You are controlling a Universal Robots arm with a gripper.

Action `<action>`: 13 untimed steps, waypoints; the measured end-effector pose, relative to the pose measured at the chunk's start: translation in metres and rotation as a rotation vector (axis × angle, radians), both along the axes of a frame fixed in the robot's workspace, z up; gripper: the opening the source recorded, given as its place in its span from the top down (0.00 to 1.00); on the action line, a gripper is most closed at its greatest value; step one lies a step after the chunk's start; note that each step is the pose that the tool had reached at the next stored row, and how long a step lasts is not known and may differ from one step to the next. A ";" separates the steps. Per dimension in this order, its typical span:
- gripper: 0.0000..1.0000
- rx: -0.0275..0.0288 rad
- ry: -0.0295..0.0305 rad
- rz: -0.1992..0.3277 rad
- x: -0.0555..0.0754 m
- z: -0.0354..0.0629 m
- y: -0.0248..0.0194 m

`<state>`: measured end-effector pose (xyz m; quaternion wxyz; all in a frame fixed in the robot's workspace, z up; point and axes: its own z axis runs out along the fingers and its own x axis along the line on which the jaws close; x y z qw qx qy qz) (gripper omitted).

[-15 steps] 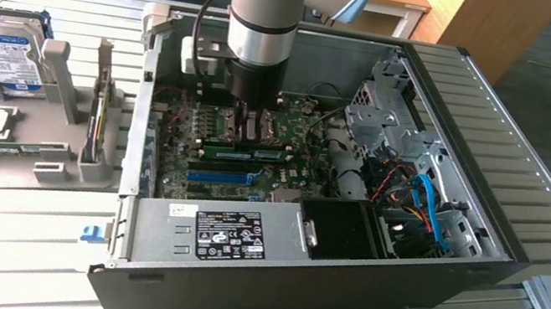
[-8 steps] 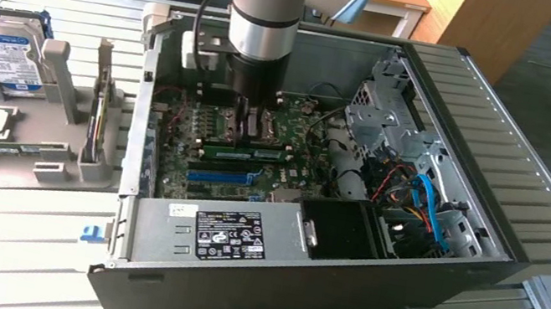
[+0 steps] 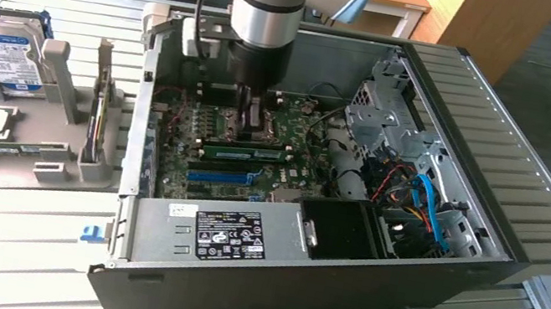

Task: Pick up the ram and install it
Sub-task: 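Press down the ram until it locks into place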

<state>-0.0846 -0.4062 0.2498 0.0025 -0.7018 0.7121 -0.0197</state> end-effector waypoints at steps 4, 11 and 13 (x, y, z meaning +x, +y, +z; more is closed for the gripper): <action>0.90 -0.0001 0.0031 0.000 0.000 0.0099 0.0000; 0.90 0.0000 0.0068 0.000 0.000 0.0286 0.0000; 0.90 0.0000 0.0079 0.000 0.000 0.0340 0.0000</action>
